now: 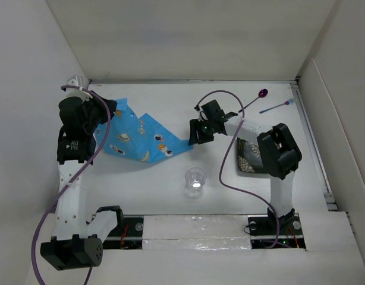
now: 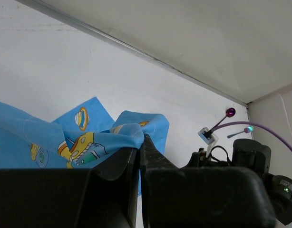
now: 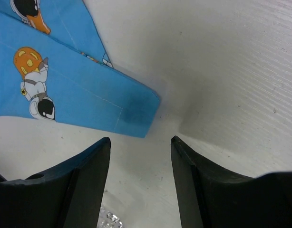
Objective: Set the dinner table for one person
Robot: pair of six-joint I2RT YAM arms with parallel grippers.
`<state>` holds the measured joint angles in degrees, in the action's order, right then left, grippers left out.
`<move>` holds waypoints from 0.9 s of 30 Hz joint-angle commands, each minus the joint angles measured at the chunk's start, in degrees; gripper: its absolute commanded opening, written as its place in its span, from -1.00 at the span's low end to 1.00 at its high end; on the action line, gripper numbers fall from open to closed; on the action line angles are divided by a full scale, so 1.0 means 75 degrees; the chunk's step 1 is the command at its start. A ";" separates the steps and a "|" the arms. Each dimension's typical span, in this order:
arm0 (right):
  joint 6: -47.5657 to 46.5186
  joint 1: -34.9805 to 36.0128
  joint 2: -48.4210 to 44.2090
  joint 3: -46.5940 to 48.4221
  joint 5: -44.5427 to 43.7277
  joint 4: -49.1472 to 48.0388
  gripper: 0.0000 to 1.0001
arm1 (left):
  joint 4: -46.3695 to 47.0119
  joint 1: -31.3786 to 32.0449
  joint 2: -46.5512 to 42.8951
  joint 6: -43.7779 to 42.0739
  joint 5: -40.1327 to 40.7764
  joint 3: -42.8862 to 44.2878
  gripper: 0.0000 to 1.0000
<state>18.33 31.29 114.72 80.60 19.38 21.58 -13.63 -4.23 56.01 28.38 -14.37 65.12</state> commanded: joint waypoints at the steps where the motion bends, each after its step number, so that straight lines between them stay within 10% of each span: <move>1: 0.0414 0.0012 -0.0214 -0.0255 -0.0426 -0.0591 0.18 | 0.0165 0.0001 -0.0085 -0.0139 0.0007 -0.0081 -1.00; 15: 0.1048 0.0281 0.0524 -0.0153 -0.0755 -0.1225 -0.06 | 0.0188 0.0001 0.0173 -0.0151 -0.0205 0.0001 -1.00; 24: 0.1447 0.0281 0.0245 -0.0117 -0.1071 -0.1706 -0.99 | 0.0246 0.0001 0.0231 -0.0152 -0.0252 -0.0058 -1.00; 27: 0.1505 0.0211 -0.0493 -0.0234 -0.1223 -0.1835 -1.00 | 0.0514 0.0001 0.0337 0.0070 -0.0439 -0.0093 -1.00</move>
<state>28.58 33.01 117.82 79.26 12.64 11.29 -14.31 -4.23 58.39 28.08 -15.66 64.71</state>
